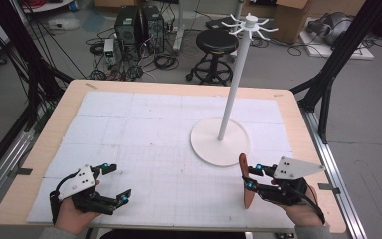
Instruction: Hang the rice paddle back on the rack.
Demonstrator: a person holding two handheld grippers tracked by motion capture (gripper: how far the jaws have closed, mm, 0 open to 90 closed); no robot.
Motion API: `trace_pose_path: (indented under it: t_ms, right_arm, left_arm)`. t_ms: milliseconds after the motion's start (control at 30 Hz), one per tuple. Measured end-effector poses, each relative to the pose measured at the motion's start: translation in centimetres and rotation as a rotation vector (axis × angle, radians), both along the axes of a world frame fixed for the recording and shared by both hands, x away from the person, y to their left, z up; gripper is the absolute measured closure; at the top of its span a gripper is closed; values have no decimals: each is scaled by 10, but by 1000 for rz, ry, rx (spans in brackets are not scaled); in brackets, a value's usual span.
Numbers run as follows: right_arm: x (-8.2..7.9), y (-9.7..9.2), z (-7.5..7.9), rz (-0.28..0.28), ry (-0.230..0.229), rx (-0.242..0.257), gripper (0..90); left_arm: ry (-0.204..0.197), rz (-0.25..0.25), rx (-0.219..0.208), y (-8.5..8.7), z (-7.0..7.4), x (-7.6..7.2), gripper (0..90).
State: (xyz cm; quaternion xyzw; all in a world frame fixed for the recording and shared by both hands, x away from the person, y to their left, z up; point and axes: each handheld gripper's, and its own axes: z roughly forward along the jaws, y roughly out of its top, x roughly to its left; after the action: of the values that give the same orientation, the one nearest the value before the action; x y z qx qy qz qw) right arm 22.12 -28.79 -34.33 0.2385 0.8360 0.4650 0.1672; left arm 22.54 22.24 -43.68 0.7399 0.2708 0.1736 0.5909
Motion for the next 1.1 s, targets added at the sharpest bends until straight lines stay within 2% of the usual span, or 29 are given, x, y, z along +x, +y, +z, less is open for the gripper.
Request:
trace_pose_path:
  t_ms: [333,533,633,800,933,1100]
  right_arm:
    - [-2,-8,7,26,-35,53,644]
    - [1,-15,10,58,-30,84,644]
    - [3,-21,13,70,-42,105,644]
    - [9,-32,22,102,-39,134,644]
    - [17,-41,31,97,-37,140,644]
    - [24,-53,44,134,-25,202,644]
  left_arm:
    - [0,6,-2,1,0,-1,34]
    - [2,8,-2,2,0,-1,34]
    - [2,12,-6,3,-1,-1,34]
    - [2,14,-3,4,-1,-2,34]
    - [2,21,-8,5,-1,-3,35]
    - [5,20,-9,5,-1,-3,34]
